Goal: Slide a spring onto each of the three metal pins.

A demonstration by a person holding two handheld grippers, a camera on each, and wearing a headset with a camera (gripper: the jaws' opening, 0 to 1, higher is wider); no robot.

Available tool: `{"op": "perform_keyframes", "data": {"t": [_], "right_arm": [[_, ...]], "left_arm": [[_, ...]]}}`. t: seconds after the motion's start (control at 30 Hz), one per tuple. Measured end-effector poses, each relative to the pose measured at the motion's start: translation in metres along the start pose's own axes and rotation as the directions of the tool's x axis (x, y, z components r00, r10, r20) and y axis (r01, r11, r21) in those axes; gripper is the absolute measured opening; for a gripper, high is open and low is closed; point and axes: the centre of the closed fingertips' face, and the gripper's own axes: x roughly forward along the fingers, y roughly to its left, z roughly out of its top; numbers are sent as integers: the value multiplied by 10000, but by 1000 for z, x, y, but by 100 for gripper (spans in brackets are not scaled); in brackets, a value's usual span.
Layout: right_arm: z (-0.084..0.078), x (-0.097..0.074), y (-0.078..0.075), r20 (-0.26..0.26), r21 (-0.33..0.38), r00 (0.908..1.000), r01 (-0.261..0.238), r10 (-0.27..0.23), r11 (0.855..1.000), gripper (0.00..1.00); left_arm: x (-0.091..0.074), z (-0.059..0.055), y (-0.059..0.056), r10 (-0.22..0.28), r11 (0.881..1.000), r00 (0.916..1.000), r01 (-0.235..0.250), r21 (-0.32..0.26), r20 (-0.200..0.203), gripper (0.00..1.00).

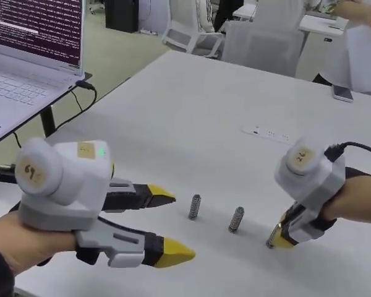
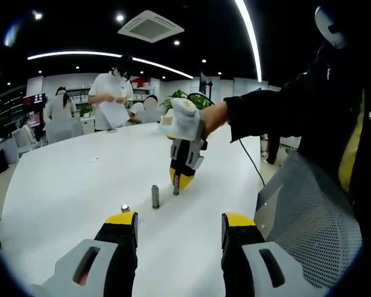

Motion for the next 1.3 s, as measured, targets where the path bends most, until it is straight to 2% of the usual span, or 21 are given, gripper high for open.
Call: {"op": "perform_keyframes", "data": {"t": [0.23,0.47,0.57,0.77,0.83,0.9,0.97,1.03,1.07,1.1,1.13,1.3], "right_arm": [[-3,-3,-1,175,129,9998,60,-62,9999,15],[-8,-7,-2,489,404,9985,243,-262,9989,25],[-8,-10,-2,786,457,9959,413,-449,9981,29],[-5,-19,6,1653,578,9843,536,-625,9969,34],[-3,-22,9,1986,542,9778,567,-664,9969,36],[0,-25,12,2422,531,9671,664,-773,9964,39],[0,-26,15,2620,658,9618,648,-799,9957,41],[1,-29,18,3097,730,9449,872,-1056,9935,43],[0,-30,19,3194,859,9413,861,-1093,9926,45],[1,-32,20,3569,1101,9260,889,-1228,9899,46],[1,-32,20,3653,1147,9221,912,-1274,9892,48],[-2,-41,23,4336,1376,8856,1175,-1665,9835,50]], "left_arm": [[0,-1,0,-29,10000,10000,29,-36,-36,50],[1,-2,-1,-57,10000,10000,57,-23,-74,50],[1,-2,-1,-56,10000,10000,56,-24,-72,50],[2,-4,0,-47,10000,9999,46,-52,-119,50],[2,-4,-1,-56,10000,9999,56,-46,-126,50],[3,-4,0,-56,10000,9999,55,-53,-138,51],[3,-4,0,-50,10000,9999,49,-57,-141,51],[4,-4,1,-42,9999,9999,41,-119,-95,51],[4,-3,2,-11,9999,10000,10,-138,-70,51],[4,-3,3,18,9999,10000,-19,-154,-56,51],[4,-4,4,40,9998,10000,-41,-175,-50,51],[5,-5,4,29,9999,10000,-30,-133,-95,51]]}}
